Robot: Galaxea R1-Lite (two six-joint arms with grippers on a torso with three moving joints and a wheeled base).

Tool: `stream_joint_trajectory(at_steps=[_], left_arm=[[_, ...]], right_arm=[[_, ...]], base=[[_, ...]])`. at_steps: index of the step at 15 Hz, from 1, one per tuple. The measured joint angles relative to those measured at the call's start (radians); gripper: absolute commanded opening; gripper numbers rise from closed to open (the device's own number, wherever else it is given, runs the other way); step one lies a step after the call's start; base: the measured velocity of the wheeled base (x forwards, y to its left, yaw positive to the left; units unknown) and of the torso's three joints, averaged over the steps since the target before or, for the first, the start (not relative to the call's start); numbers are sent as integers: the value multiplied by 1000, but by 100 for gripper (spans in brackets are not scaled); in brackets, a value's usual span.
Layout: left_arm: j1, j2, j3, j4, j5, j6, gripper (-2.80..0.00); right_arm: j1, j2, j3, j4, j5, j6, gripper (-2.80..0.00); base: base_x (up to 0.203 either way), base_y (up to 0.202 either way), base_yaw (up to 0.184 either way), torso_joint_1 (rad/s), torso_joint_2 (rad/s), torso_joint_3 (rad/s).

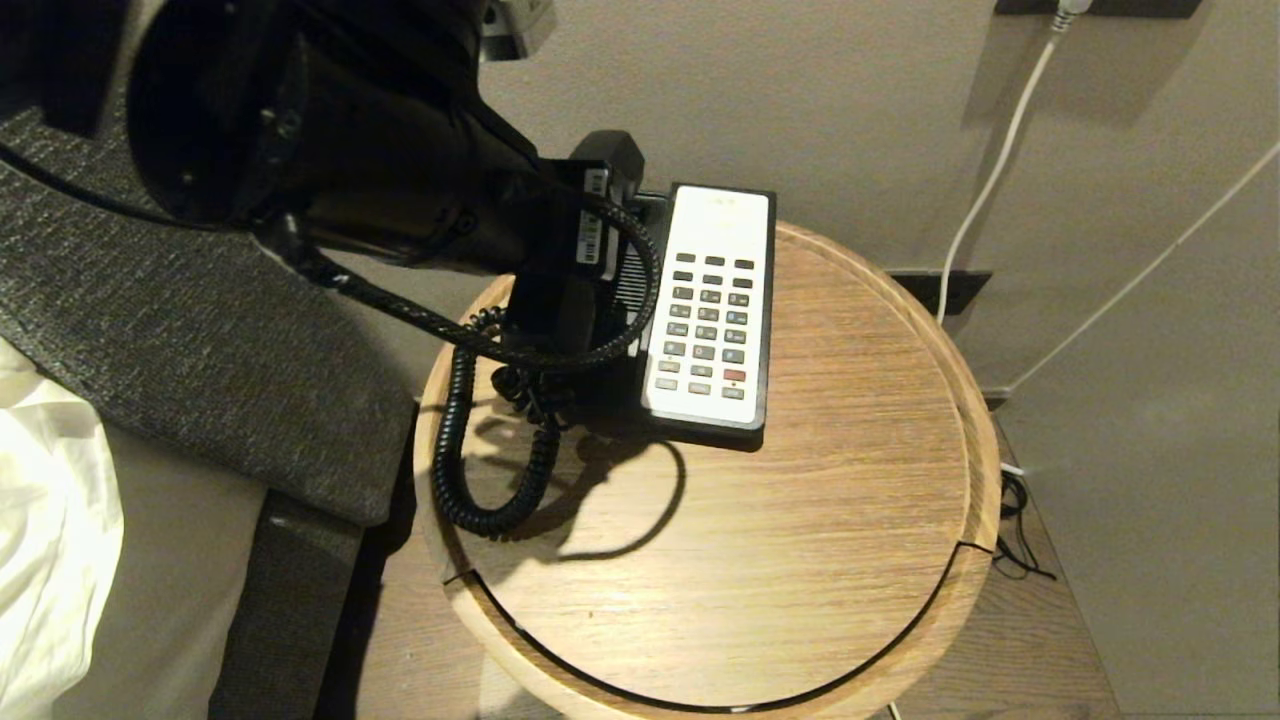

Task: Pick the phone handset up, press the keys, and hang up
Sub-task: Pick up the desk phone handset, then dial the number

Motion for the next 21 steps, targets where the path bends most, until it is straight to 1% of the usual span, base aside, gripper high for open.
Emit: stream_joint_trajectory(at_steps=[4, 7, 9, 11, 13, 15, 18, 19, 21], left_arm=[[-29, -90, 4, 53, 0, -72, -280], [-94, -191, 6, 136, 6, -158, -280], [-137, -273, 9, 214, 8, -223, -280], [-158, -363, 16, 264, 8, -264, -280], [-165, -467, 48, 281, -1, -295, -280], [-170, -582, 106, 282, -43, -336, -280], [-169, -740, 201, 272, -159, -441, -280], [-168, -791, 240, 269, -177, -471, -280], [-166, -887, 337, 258, -187, -497, -280]], right_arm=[[0, 0, 0, 0, 0, 0, -280], [0, 0, 0, 0, 0, 0, -280], [0, 0, 0, 0, 0, 0, -280], [0, 0, 0, 0, 0, 0, -280], [0, 0, 0, 0, 0, 0, -280], [0, 0, 0, 0, 0, 0, -280], [0, 0, 0, 0, 0, 0, -280], [0, 0, 0, 0, 0, 0, -280], [0, 0, 0, 0, 0, 0, -280]], base=[[0, 0, 0, 0, 0, 0], [0, 0, 0, 0, 0, 0], [0, 0, 0, 0, 0, 0], [0, 0, 0, 0, 0, 0], [0, 0, 0, 0, 0, 0], [0, 0, 0, 0, 0, 0], [0, 0, 0, 0, 0, 0], [0, 0, 0, 0, 0, 0], [0, 0, 0, 0, 0, 0]])
